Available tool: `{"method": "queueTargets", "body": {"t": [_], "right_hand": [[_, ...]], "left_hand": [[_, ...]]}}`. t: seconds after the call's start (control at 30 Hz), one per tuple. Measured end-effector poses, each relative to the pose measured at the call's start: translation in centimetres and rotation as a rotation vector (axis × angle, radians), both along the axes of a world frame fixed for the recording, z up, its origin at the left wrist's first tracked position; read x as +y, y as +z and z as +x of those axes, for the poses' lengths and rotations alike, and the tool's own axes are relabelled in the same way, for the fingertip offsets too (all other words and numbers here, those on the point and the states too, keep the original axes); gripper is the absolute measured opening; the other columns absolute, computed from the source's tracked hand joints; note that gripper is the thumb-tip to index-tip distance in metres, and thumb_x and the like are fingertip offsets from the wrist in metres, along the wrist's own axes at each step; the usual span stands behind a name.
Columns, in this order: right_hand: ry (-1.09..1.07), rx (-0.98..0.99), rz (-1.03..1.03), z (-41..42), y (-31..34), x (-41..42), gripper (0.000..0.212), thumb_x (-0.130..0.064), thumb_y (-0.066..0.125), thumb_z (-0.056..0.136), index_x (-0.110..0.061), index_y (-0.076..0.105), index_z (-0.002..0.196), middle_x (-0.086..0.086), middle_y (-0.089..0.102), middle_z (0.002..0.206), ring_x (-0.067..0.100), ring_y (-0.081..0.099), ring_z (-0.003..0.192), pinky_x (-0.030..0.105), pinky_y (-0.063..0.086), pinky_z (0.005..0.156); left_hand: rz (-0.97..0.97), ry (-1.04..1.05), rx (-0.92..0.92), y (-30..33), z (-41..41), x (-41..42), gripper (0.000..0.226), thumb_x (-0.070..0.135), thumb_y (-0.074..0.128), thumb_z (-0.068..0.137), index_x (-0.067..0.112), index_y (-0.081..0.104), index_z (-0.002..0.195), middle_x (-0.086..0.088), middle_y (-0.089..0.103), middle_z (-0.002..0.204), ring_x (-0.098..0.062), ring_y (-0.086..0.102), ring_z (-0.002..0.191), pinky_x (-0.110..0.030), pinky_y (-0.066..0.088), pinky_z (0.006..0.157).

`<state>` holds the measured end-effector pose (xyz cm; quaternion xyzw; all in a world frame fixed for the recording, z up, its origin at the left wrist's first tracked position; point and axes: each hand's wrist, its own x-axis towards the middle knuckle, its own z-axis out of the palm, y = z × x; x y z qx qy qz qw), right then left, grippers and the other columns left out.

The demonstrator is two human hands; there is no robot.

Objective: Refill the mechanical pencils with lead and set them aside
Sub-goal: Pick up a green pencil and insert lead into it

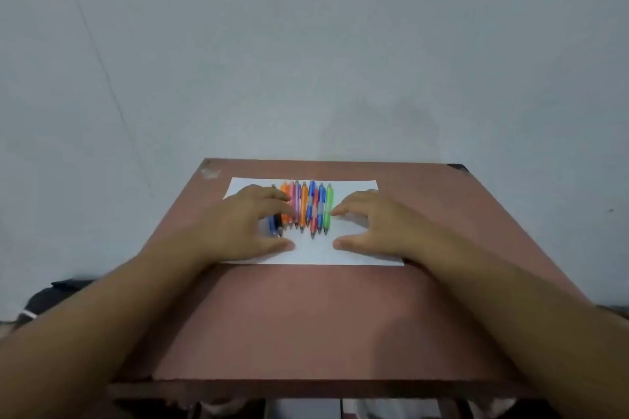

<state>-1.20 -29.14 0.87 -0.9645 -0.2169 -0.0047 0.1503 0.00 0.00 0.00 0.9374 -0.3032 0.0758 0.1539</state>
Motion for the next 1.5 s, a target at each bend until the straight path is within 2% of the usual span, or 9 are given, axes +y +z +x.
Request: {"method": "queueTargets", "body": {"t": [0.07, 0.23, 0.4, 0.57, 0.77, 1.03, 1.2, 1.33, 1.5], "right_hand": [[-0.038, 0.021, 0.066, -0.7, -0.2, 0.2, 0.058, -0.063, 0.071, 0.082, -0.042, 0.058, 0.135, -0.023, 0.05, 0.142, 0.002, 0.037, 0.134, 0.035, 0.036, 0.115], [-0.057, -0.004, 0.125, -1.0, -1.3, 0.3, 0.056, -0.063, 0.071, 0.081, -0.042, 0.06, 0.132, -0.023, 0.054, 0.139, 0.004, 0.04, 0.134, 0.04, 0.032, 0.118], [-0.048, 0.019, 0.115, -0.9, -0.9, 0.2, 0.056, -0.06, 0.072, 0.082, -0.041, 0.06, 0.134, -0.023, 0.053, 0.14, 0.002, 0.041, 0.134, 0.036, 0.032, 0.118], [-0.033, 0.003, 0.109, 0.9, 0.0, 0.1, 0.041, -0.051, 0.065, 0.093, -0.038, 0.062, 0.131, -0.02, 0.058, 0.132, 0.005, 0.045, 0.129, 0.036, 0.039, 0.112], [-0.05, -0.118, 0.029, 5.3, 0.3, 0.4, 0.031, -0.034, 0.056, 0.103, -0.036, 0.062, 0.133, -0.015, 0.06, 0.136, 0.011, 0.045, 0.127, 0.039, 0.042, 0.108], [0.034, -0.103, -0.072, 9.7, -0.9, 0.7, 0.034, -0.034, 0.058, 0.103, -0.037, 0.062, 0.137, -0.015, 0.062, 0.134, 0.009, 0.045, 0.118, 0.031, 0.045, 0.097], [0.069, -0.114, -0.074, 10.4, -0.5, 0.1, 0.032, -0.038, 0.063, 0.099, -0.038, 0.067, 0.13, -0.017, 0.064, 0.131, 0.002, 0.041, 0.112, 0.026, 0.042, 0.09], [0.055, -0.104, -0.094, 10.5, -0.2, -0.2, 0.028, -0.039, 0.066, 0.097, -0.04, 0.071, 0.124, -0.017, 0.067, 0.125, 0.002, 0.046, 0.112, 0.033, 0.048, 0.097], [0.034, -0.068, -0.142, 10.4, -0.1, -0.6, 0.012, -0.042, 0.072, 0.09, -0.045, 0.072, 0.102, -0.013, 0.06, 0.103, 0.015, 0.057, 0.099, 0.041, 0.054, 0.086]], "left_hand": [[-0.061, 0.043, 0.065, -0.4, -0.6, 0.3, 0.061, 0.073, 0.066, 0.077, 0.047, 0.058, 0.131, 0.022, 0.041, 0.151, -0.001, 0.031, 0.14, -0.036, 0.034, 0.117], [-0.125, 0.088, 0.093, -0.9, -1.4, 0.1, 0.062, 0.066, 0.072, 0.078, 0.043, 0.058, 0.134, 0.022, 0.041, 0.15, -0.001, 0.031, 0.139, -0.026, 0.026, 0.115], [-0.105, 0.082, 0.124, -0.5, -1.1, 0.2, 0.062, 0.066, 0.074, 0.076, 0.042, 0.06, 0.132, 0.021, 0.047, 0.145, -0.001, 0.034, 0.136, -0.028, 0.028, 0.115], [-0.085, 0.078, 0.144, 0.4, -0.3, -0.1, 0.061, 0.07, 0.07, 0.077, 0.045, 0.058, 0.131, 0.027, 0.047, 0.138, 0.005, 0.032, 0.128, -0.025, 0.029, 0.108], [-0.13, 0.103, 0.112, 1.7, 1.6, -3.2, 0.055, 0.058, 0.073, 0.083, 0.042, 0.056, 0.133, 0.025, 0.046, 0.121, -0.001, 0.043, 0.116, -0.023, 0.037, 0.096], [-0.214, 0.071, 0.055, 0.0, 4.3, -3.3, 0.067, 0.087, 0.052, 0.071, 0.043, 0.066, 0.12, 0.023, 0.061, 0.12, 0.0, 0.048, 0.116, -0.03, 0.044, 0.096], [-0.279, 0.079, 0.073, -0.4, 4.4, -2.3, 0.042, 0.064, 0.065, 0.081, 0.042, 0.068, 0.116, 0.022, 0.06, 0.12, 0.0, 0.048, 0.117, -0.023, 0.041, 0.092], [-0.281, 0.065, 0.103, -0.5, 4.3, -2.1, 0.032, 0.057, 0.067, 0.084, 0.044, 0.068, 0.113, 0.026, 0.059, 0.114, 0.002, 0.049, 0.113, -0.016, 0.039, 0.087], [-0.318, 0.062, 0.101, -0.3, 3.8, -2.2, 0.022, 0.05, 0.071, 0.086, 0.046, 0.069, 0.108, 0.028, 0.059, 0.109, 0.004, 0.051, 0.109, -0.016, 0.041, 0.085]]}}
